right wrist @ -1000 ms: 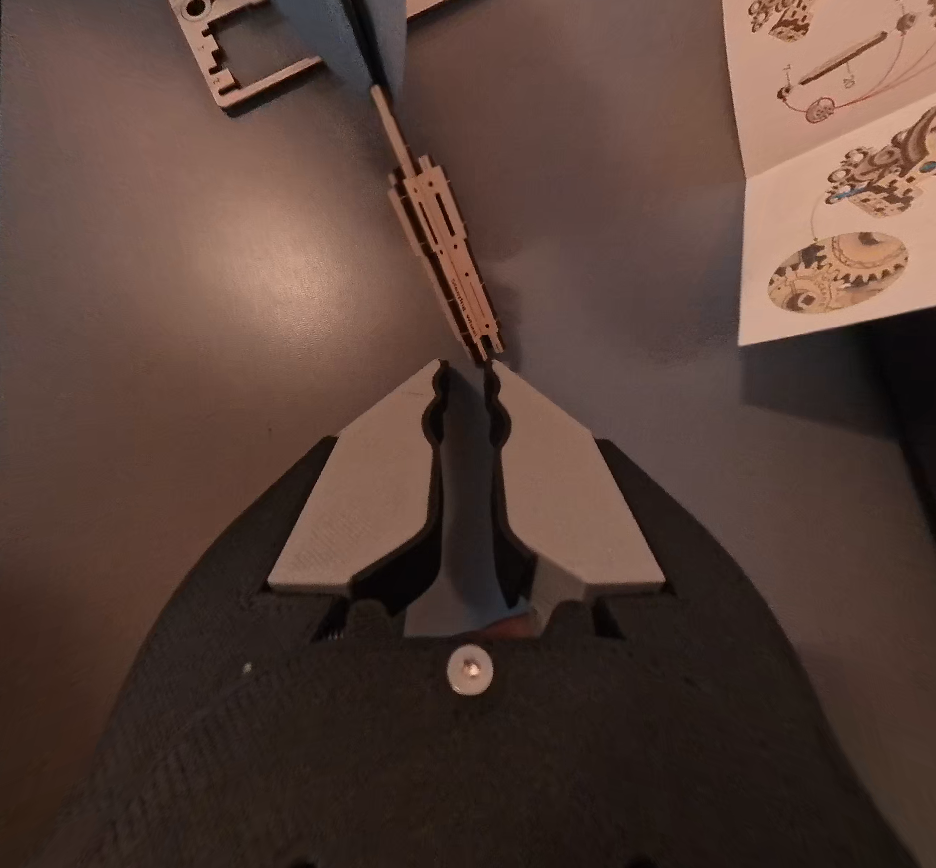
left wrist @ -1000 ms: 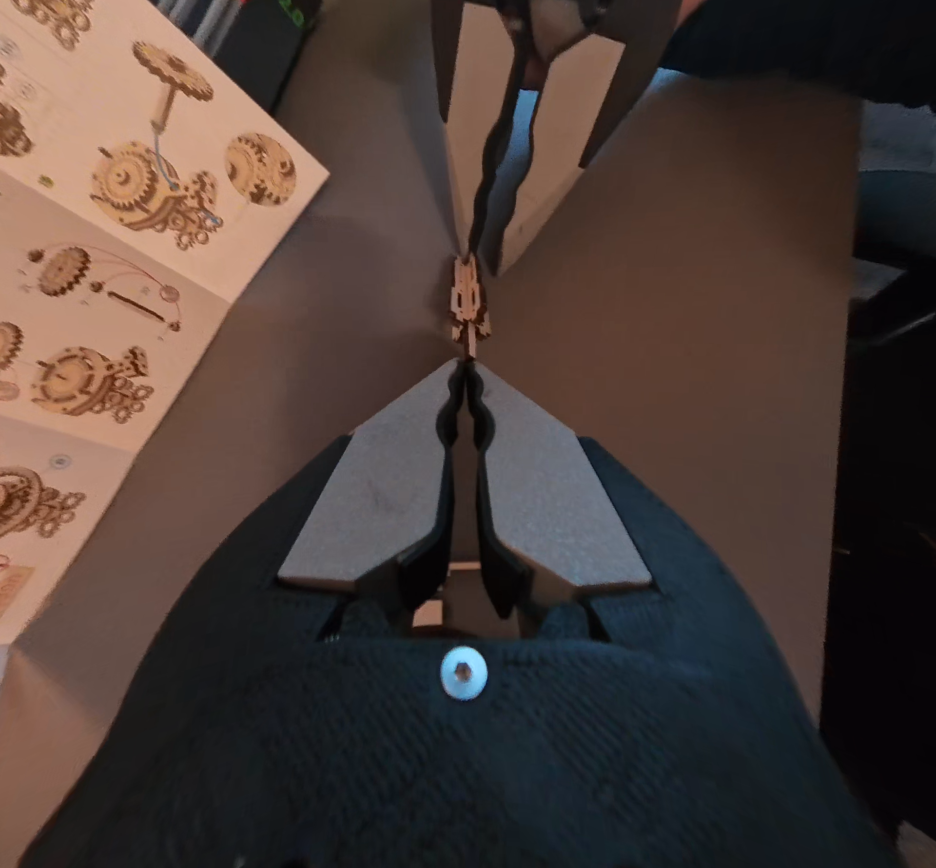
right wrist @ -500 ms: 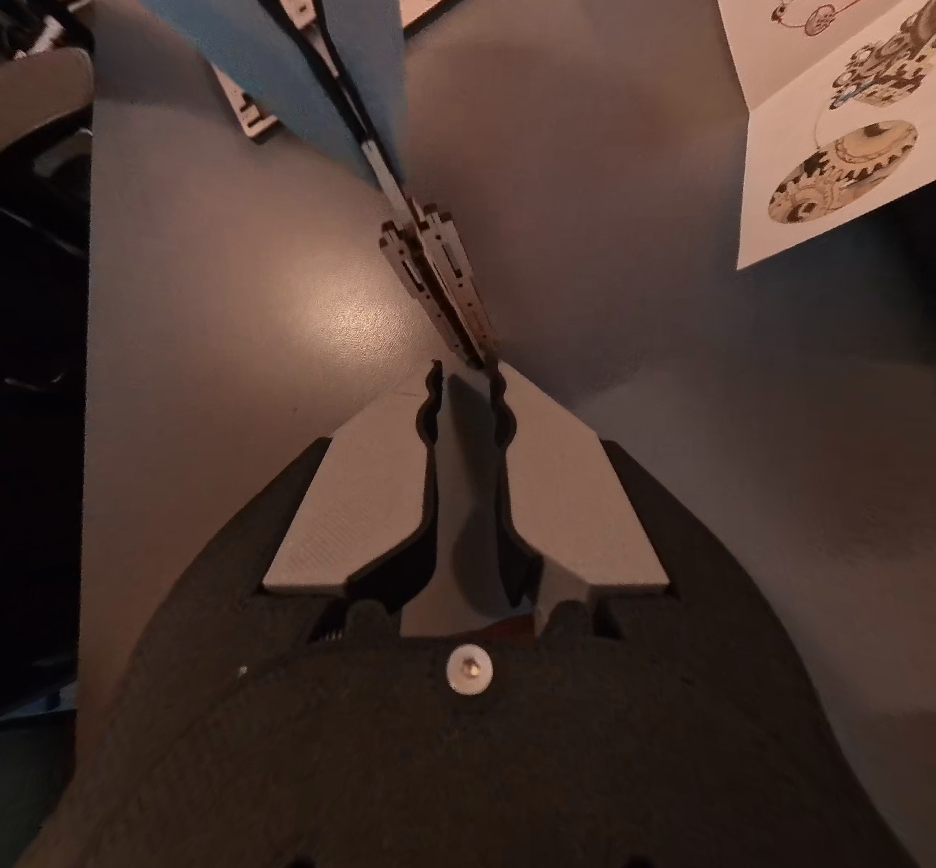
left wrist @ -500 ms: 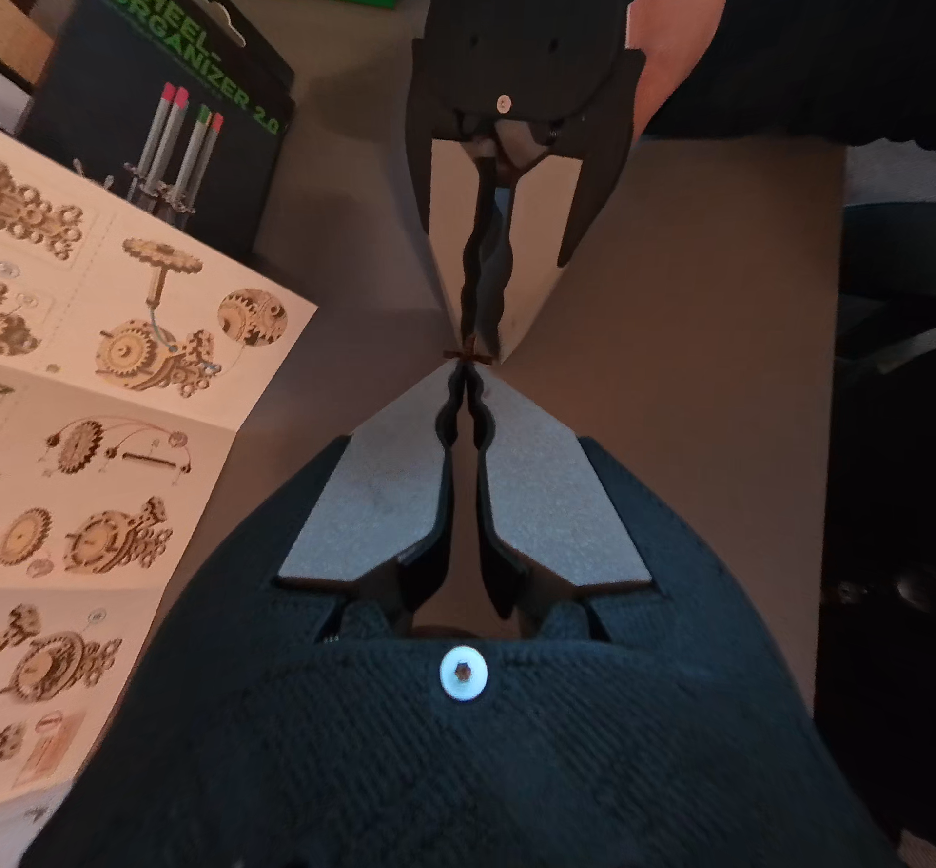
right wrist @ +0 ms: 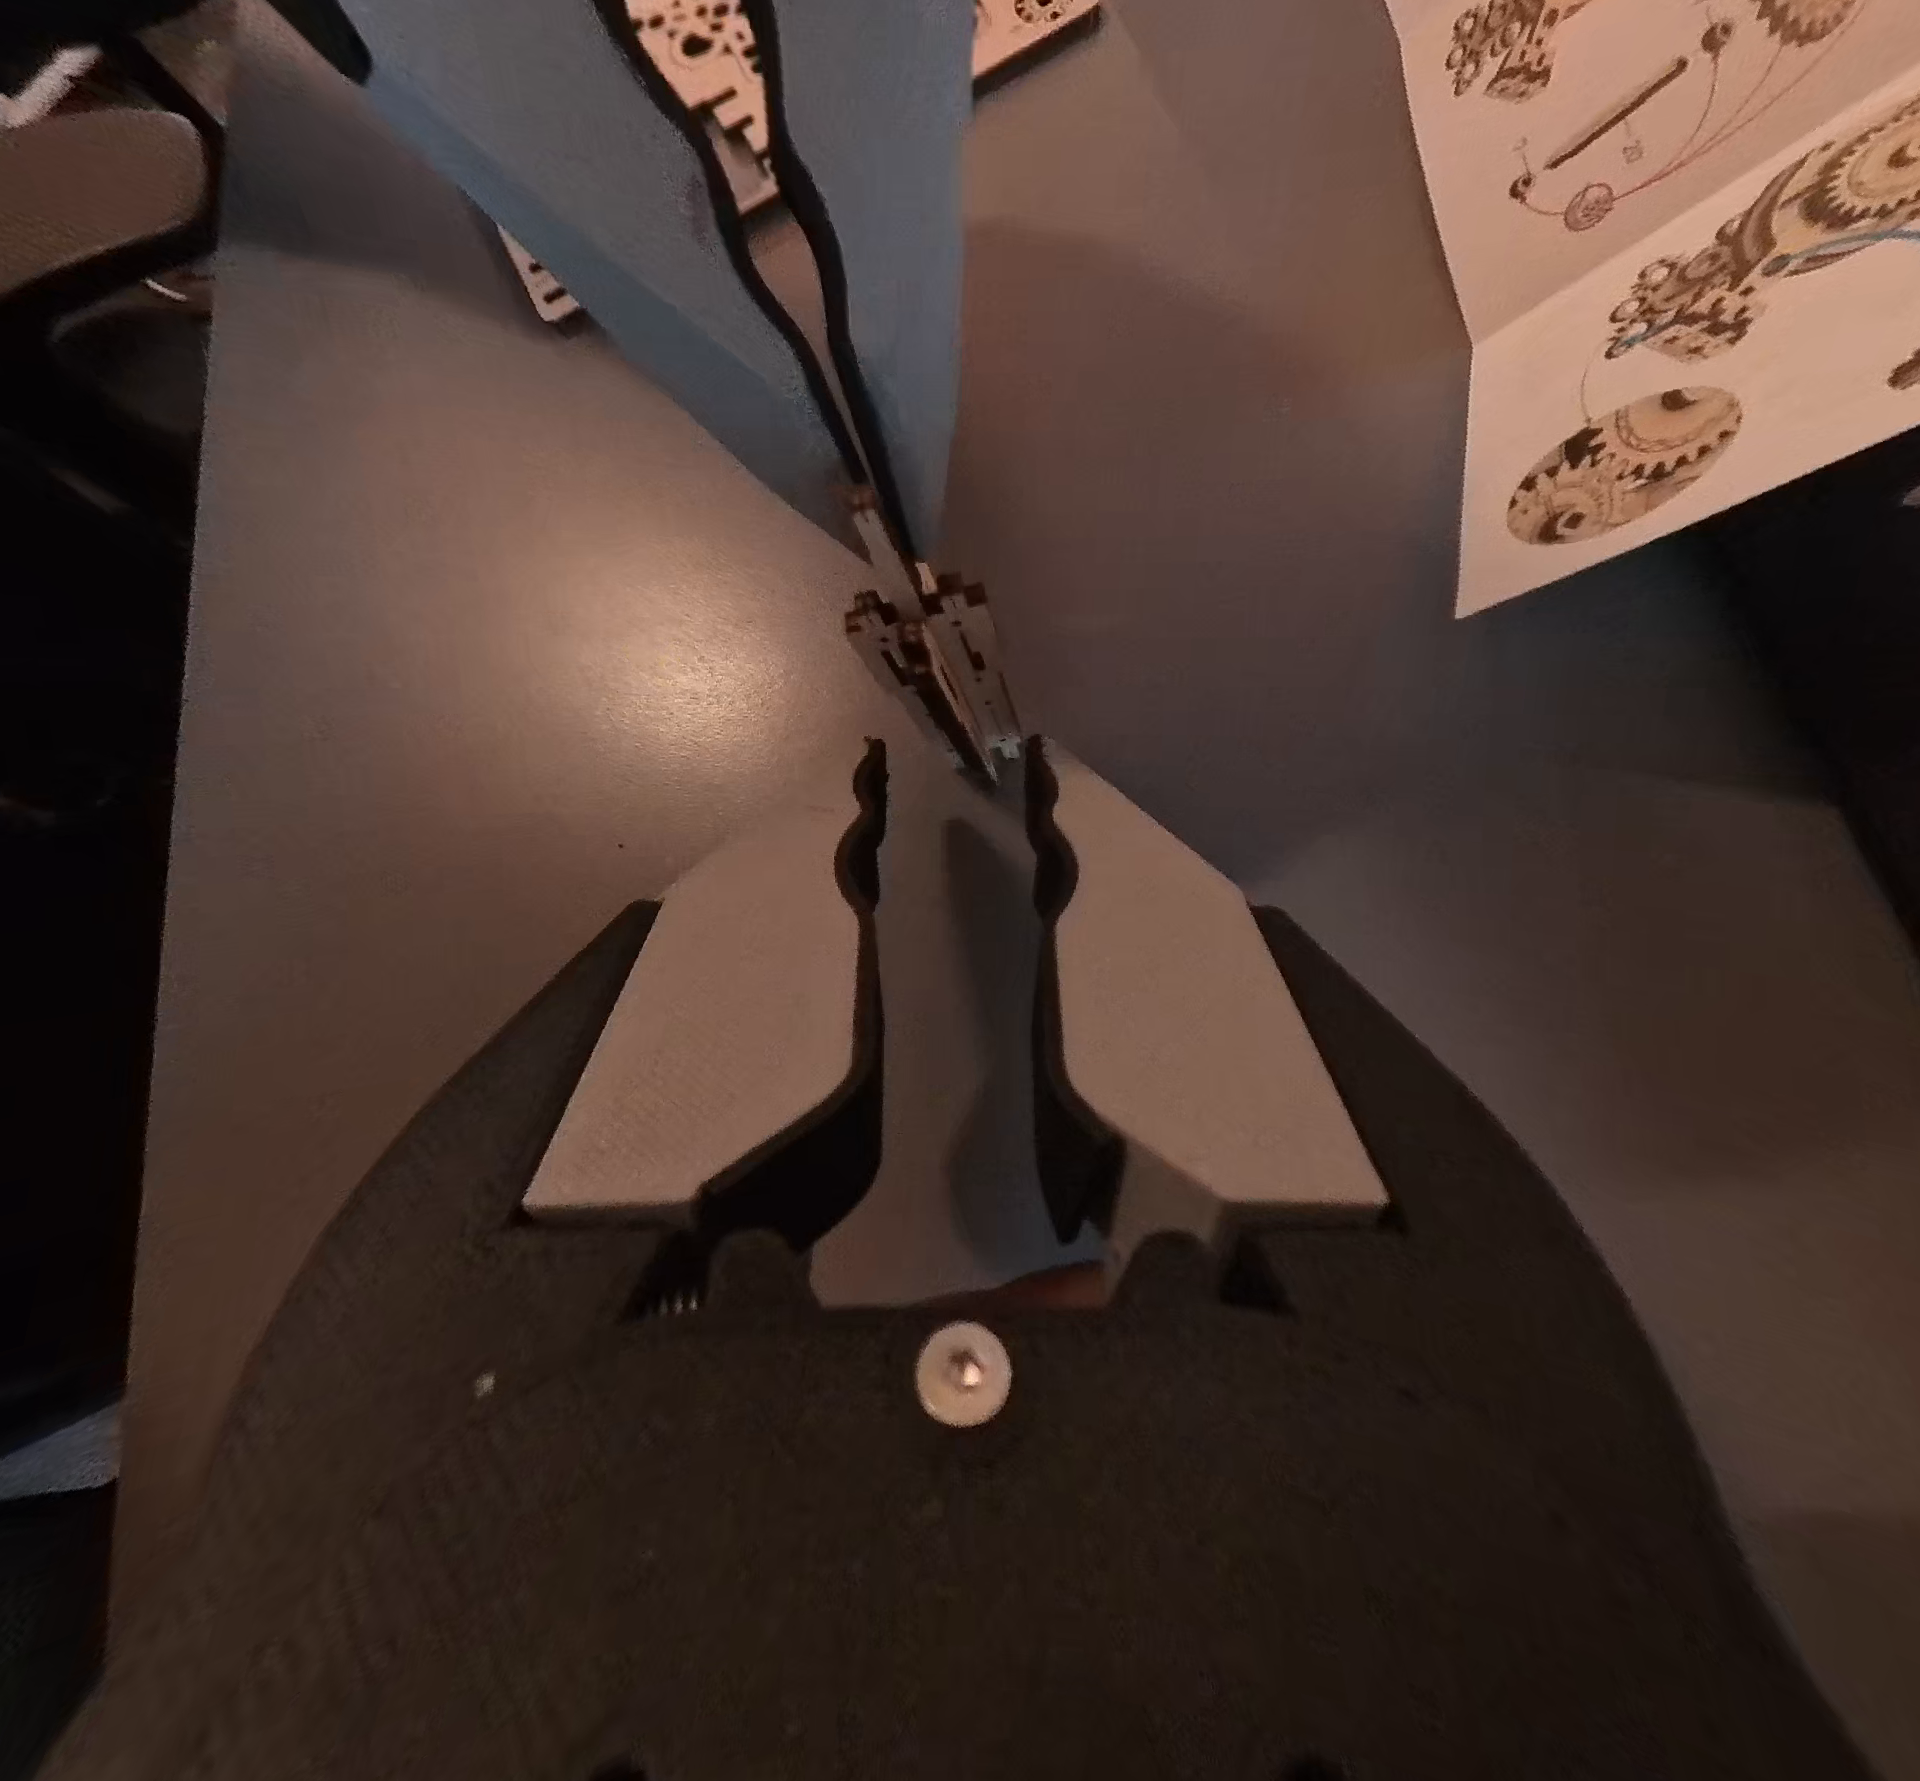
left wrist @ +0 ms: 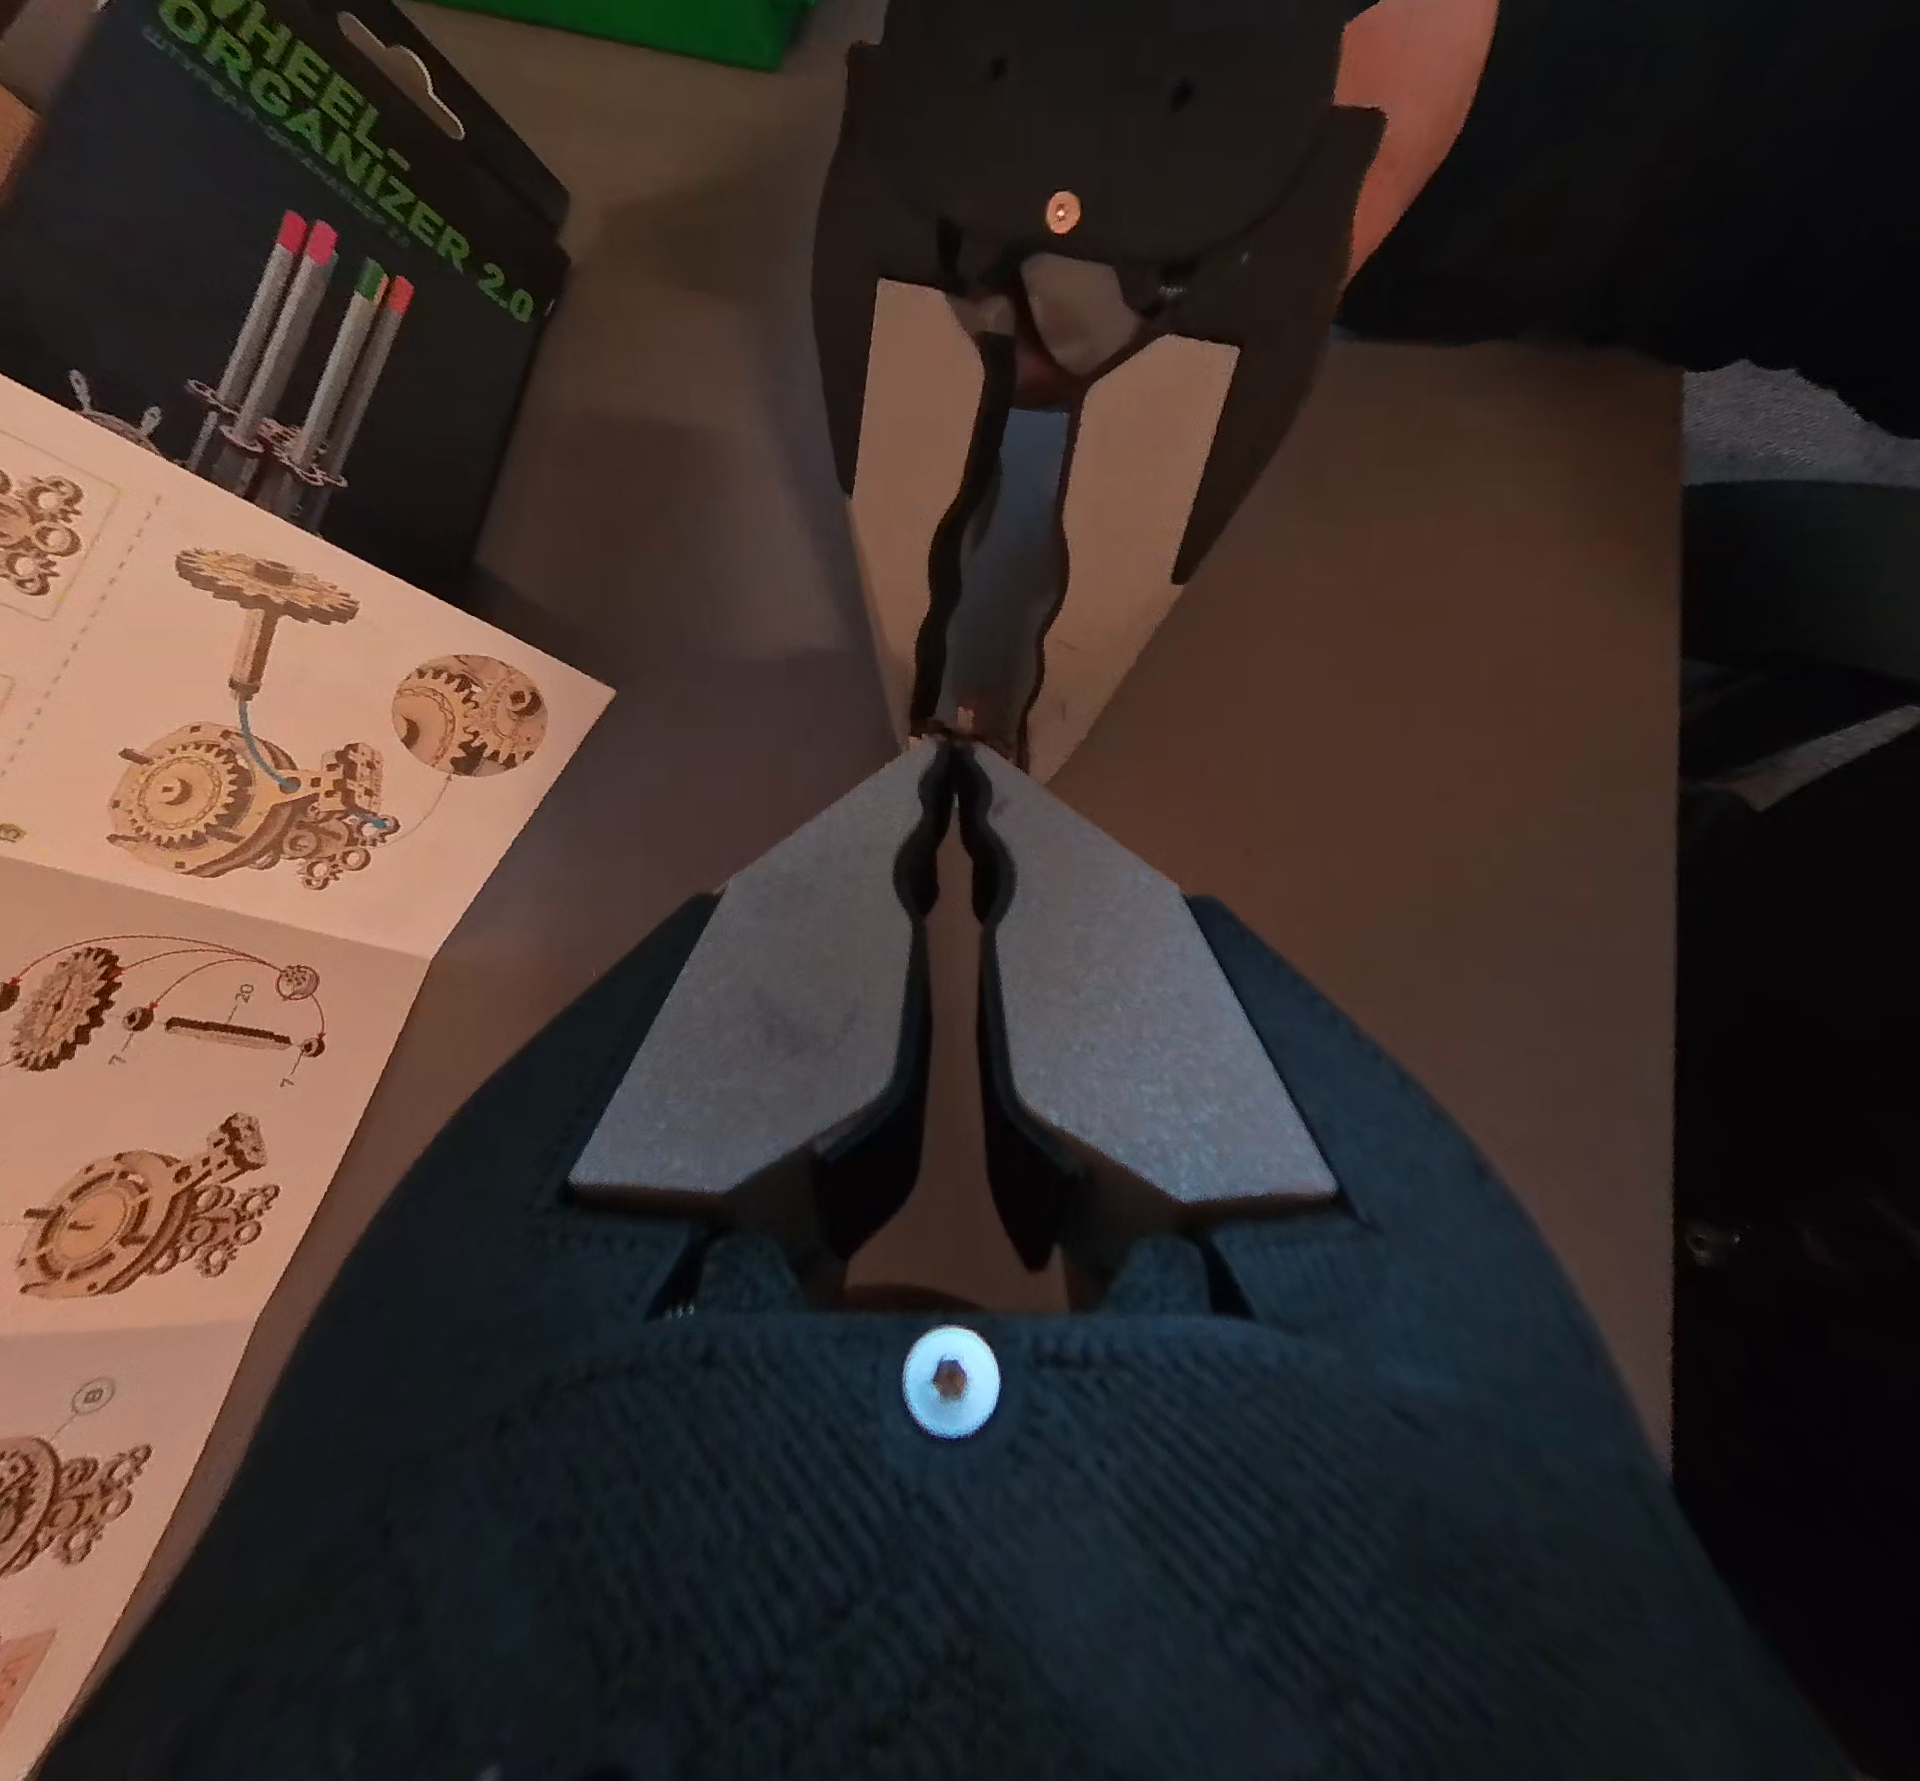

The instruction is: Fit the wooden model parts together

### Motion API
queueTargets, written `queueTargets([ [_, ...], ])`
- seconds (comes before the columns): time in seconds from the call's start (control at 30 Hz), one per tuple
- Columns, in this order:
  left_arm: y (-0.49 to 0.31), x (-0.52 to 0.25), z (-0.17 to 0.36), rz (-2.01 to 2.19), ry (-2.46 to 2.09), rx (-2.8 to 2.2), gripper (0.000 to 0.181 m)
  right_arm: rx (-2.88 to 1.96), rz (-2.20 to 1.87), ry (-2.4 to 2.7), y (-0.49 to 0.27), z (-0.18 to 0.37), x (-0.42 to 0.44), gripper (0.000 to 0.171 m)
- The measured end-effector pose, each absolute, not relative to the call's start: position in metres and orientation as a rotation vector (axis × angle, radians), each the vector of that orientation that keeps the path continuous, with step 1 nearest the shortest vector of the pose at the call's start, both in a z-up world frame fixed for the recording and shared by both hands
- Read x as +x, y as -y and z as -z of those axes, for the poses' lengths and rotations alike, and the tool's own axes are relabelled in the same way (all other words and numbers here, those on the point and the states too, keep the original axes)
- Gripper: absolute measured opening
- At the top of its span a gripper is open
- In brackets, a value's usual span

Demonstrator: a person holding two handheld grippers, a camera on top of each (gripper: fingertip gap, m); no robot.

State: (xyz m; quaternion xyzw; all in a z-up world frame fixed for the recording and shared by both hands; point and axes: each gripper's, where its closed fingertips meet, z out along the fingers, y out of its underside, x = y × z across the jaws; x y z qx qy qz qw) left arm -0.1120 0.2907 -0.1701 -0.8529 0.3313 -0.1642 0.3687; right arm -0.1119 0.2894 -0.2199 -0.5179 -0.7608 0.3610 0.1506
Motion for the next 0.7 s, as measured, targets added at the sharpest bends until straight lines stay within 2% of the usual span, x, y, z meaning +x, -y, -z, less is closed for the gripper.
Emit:
queueTargets([
  [0.33, -0.295, -0.105, 0.168, 0.446, -0.862, -2.181, 0.0, -1.47, -1.05, 2.16, -0.293, 0.213, -0.111, 0.024],
  [0.6, -0.291, -0.103, 0.16, 0.476, -0.856, -2.164, 0.012, -1.462, -1.048, 2.159, -0.293, 0.211, -0.11, 0.024],
  [0.7, -0.287, -0.107, 0.154, 0.458, -0.856, -2.162, 0.023, -1.457, -1.052, 2.144, -0.296, 0.207, -0.108, 0.024],
])
